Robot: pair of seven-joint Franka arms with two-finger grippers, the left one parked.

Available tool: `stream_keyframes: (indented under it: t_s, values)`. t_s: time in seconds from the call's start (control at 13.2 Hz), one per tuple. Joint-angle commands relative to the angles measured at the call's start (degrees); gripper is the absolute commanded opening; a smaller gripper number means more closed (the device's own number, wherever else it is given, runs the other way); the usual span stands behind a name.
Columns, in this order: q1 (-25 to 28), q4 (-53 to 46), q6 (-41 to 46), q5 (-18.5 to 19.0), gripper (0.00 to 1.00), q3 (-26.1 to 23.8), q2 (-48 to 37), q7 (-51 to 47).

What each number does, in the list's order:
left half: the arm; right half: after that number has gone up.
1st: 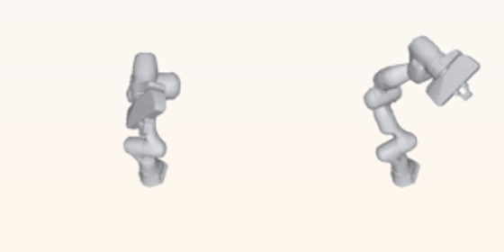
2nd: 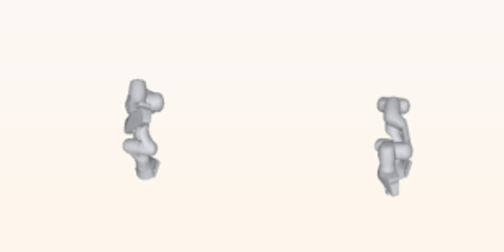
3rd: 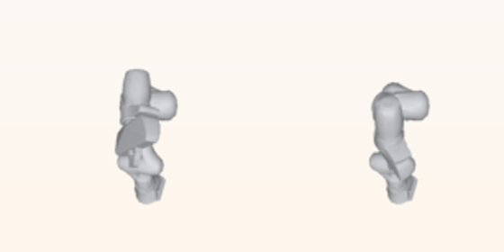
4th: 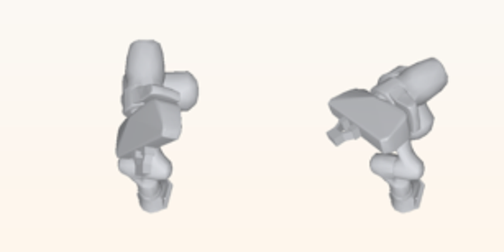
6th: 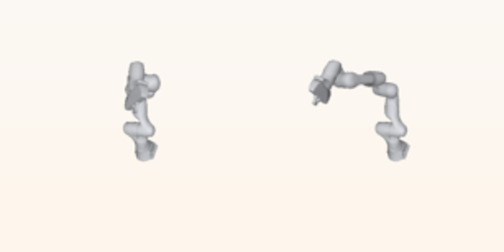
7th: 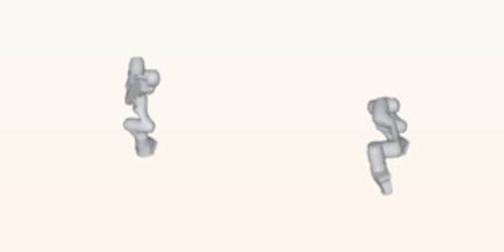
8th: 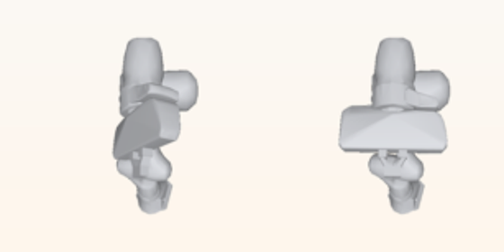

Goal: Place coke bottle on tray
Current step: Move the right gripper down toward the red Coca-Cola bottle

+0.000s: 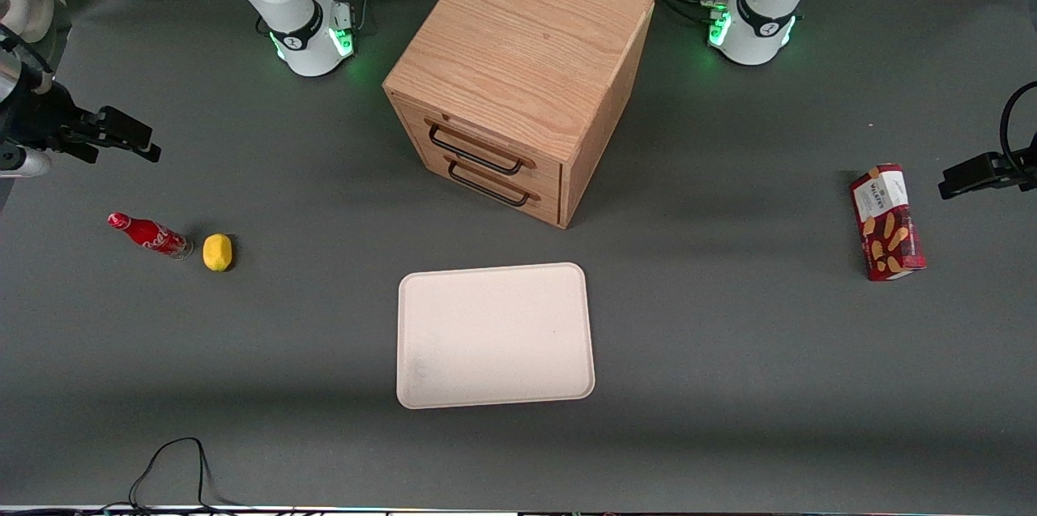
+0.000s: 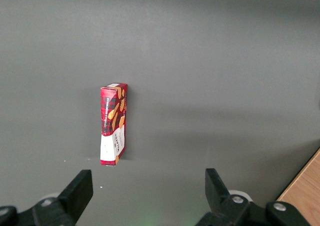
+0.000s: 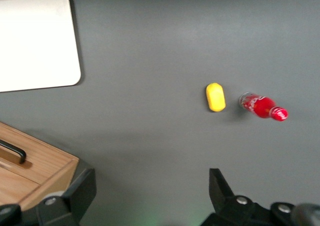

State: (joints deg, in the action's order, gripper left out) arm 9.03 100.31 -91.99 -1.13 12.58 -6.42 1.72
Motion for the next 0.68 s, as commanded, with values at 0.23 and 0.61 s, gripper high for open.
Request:
stream_keyframes:
  t_s: [0.23,0.61]
  values:
    - [-0.24,2.94,-4.14,4.82,1.0,10.07,2.55,16.01]
    - [-0.24,14.29,-21.62,4.65,1.0,18.61,4.82,30.17]
